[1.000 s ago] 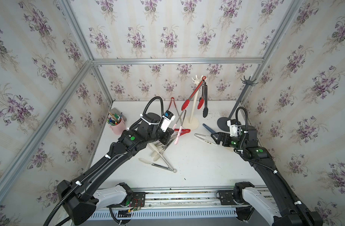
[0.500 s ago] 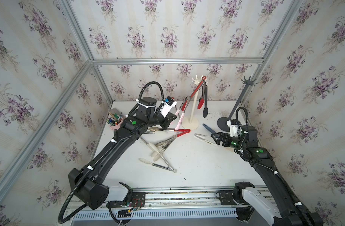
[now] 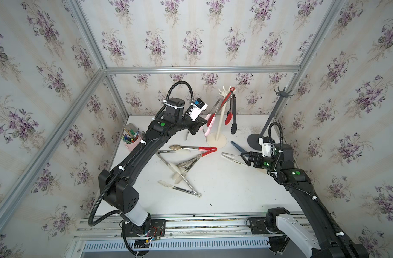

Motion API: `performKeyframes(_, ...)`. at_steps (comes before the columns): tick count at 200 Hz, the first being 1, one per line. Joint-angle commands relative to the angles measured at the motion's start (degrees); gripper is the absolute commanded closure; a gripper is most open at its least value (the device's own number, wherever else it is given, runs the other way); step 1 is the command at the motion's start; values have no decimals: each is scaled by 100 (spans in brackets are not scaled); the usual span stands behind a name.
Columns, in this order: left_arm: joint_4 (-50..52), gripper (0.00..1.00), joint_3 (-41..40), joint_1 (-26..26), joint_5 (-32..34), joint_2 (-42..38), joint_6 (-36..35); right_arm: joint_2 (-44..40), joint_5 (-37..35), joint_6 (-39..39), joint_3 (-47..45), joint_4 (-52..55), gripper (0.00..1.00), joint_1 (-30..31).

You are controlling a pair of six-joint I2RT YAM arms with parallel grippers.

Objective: Hang food tongs on kitchen utensil racks
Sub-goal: Hang the food tongs on the rack.

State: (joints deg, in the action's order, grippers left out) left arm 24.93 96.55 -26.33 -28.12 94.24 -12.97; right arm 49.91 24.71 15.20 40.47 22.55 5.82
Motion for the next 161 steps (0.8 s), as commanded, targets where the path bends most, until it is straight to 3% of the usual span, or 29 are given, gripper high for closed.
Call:
performKeyframes(1,-177,100,209,3,-12,158,-127,-46,-70,-1,-9,21,4,0)
performKeyframes(161,141,98,1142,-38,323,993,-255,-265,-115,-2,-14,195,4,0)
